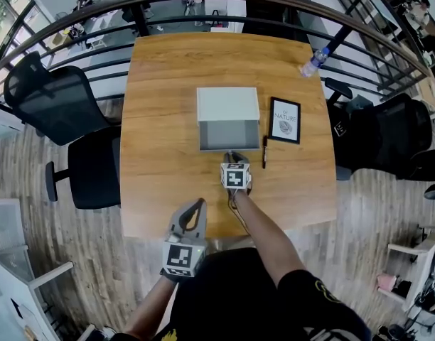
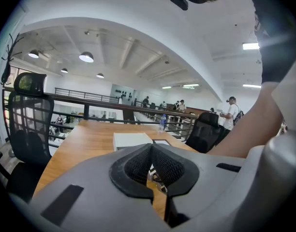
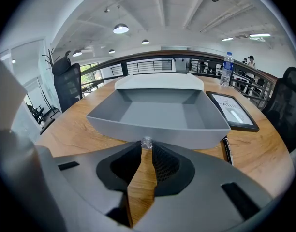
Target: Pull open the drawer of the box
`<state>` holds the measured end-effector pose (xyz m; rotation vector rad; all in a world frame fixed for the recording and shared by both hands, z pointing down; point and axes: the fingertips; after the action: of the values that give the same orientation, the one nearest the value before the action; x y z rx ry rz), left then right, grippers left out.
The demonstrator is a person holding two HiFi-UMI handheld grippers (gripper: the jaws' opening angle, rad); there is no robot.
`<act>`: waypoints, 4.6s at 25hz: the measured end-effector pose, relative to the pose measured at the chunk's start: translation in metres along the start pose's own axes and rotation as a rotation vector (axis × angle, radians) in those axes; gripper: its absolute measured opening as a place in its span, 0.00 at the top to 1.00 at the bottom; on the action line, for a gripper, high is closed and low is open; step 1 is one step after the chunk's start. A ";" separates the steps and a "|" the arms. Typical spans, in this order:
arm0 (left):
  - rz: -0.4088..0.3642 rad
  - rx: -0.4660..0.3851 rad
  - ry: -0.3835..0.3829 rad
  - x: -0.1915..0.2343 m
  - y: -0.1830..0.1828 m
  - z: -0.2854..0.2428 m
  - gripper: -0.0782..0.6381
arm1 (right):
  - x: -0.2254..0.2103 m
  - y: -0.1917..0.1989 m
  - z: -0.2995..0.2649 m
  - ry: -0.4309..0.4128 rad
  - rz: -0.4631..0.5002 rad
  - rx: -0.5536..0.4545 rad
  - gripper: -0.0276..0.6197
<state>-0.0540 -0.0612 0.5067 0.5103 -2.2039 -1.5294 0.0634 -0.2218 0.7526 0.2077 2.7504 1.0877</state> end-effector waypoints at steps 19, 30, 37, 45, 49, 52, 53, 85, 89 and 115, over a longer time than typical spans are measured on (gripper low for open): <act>-0.003 0.004 0.010 -0.006 0.003 0.006 0.87 | 0.000 0.000 0.010 -0.005 0.012 -0.020 0.86; -0.004 0.005 0.013 -0.010 0.004 0.008 0.87 | -0.001 0.001 0.015 -0.002 0.020 -0.033 0.86; -0.002 0.010 0.010 -0.011 0.008 0.008 0.87 | -0.001 0.006 0.013 -0.002 0.015 -0.021 0.86; -0.005 0.022 -0.008 -0.003 0.011 0.012 0.87 | -0.010 0.015 0.007 0.002 0.060 0.014 0.86; -0.003 0.020 -0.004 -0.004 0.012 0.011 0.87 | -0.006 0.016 0.008 0.007 0.042 0.008 0.86; -0.006 0.014 0.004 -0.007 0.011 0.011 0.87 | -0.004 0.015 0.010 0.020 0.017 -0.005 0.85; -0.007 0.012 0.006 -0.007 0.010 0.011 0.87 | -0.004 0.014 0.011 0.021 0.011 -0.009 0.85; -0.132 -0.081 0.079 0.014 -0.026 0.072 0.87 | 0.038 -0.078 0.340 -0.034 0.065 -0.576 0.96; -0.141 -0.078 0.114 -0.003 -0.037 0.072 0.87 | 0.029 -0.081 0.384 -0.038 0.061 -0.619 0.96; -0.263 -0.168 -0.032 -0.066 -0.099 0.051 0.87 | -0.077 -0.094 0.477 -0.092 0.107 -0.710 0.96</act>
<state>-0.0179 -0.0200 0.3896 0.7492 -2.0714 -1.8493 0.2344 0.0123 0.3543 0.2896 2.1209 1.9300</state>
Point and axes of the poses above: the fingertips, and each gripper's own axes: z backward along the fingers, x to its left, y out of its underside, and after that the axes turned 4 degrees about -y, right-handed
